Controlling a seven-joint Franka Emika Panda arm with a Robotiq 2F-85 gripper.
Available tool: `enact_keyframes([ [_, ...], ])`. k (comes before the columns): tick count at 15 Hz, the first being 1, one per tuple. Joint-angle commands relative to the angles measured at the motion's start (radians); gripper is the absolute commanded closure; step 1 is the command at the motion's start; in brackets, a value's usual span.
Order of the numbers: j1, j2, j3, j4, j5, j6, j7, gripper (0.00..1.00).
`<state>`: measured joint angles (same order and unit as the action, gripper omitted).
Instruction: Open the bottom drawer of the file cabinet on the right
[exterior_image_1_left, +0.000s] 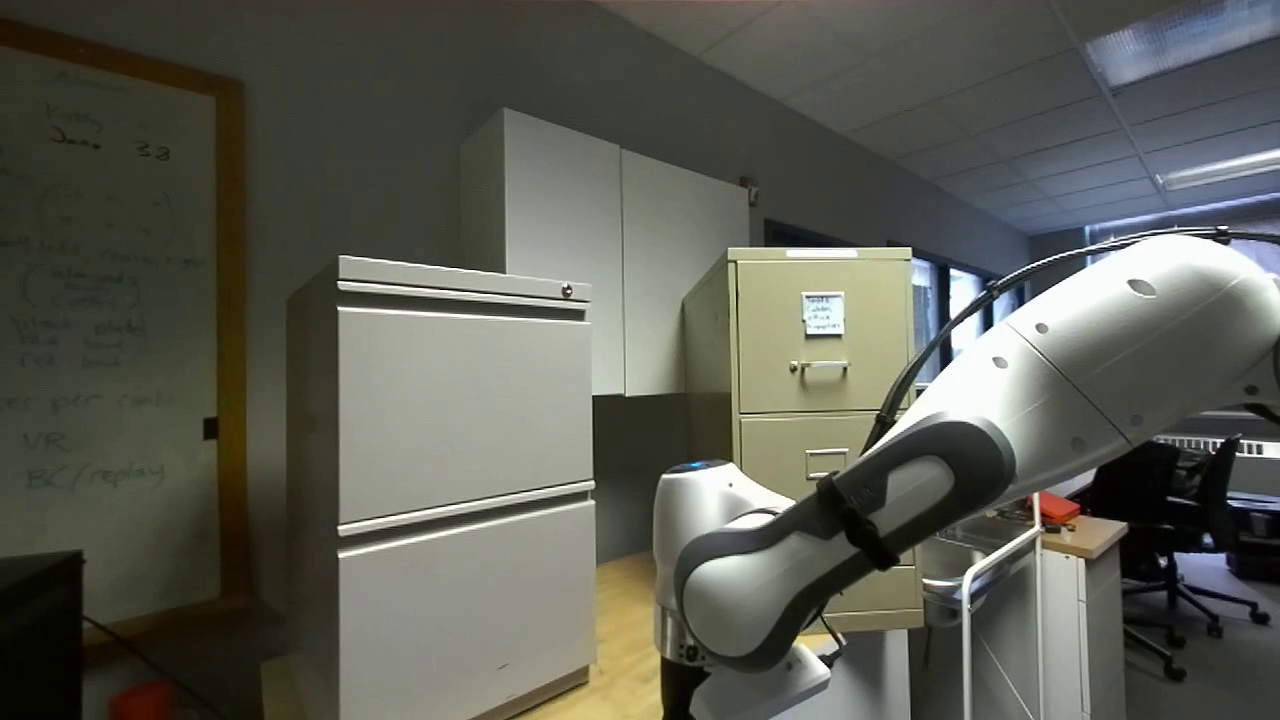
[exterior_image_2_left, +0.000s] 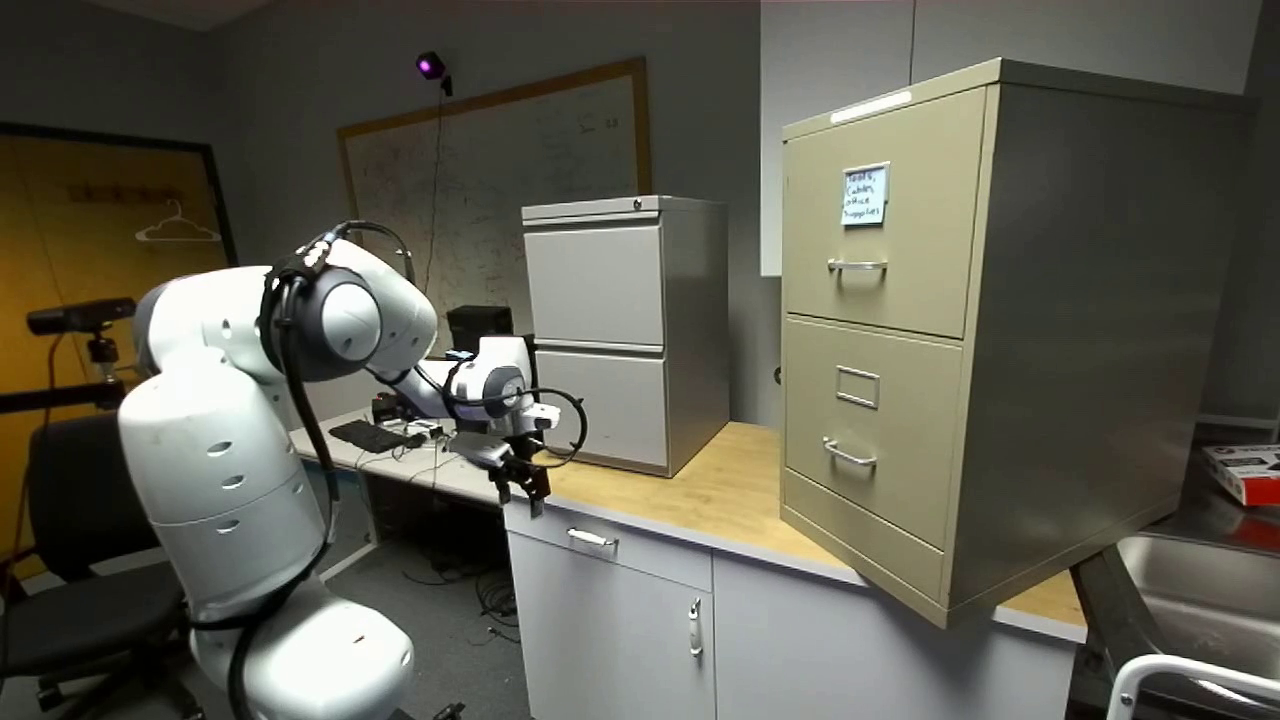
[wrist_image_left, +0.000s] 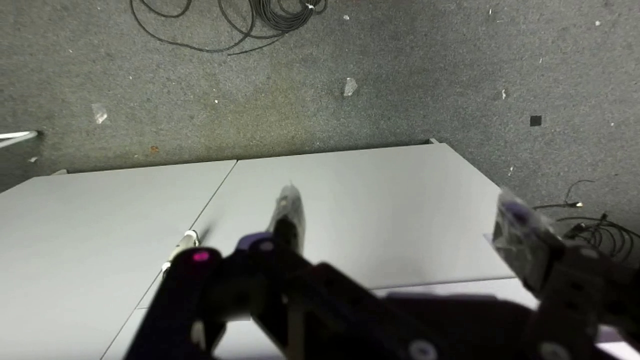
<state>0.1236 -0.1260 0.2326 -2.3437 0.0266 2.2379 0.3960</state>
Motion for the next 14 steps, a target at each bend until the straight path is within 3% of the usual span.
enact_keyframes([
  [1, -0.022, -0.033, -0.055, -0.028, 0.009, 0.05, 0.001, 0.0],
  [7, -0.089, -0.093, -0.195, -0.135, 0.184, 0.286, -0.095, 0.0],
  [14, -0.079, -0.168, -0.411, -0.255, 0.634, 0.554, -0.445, 0.0],
])
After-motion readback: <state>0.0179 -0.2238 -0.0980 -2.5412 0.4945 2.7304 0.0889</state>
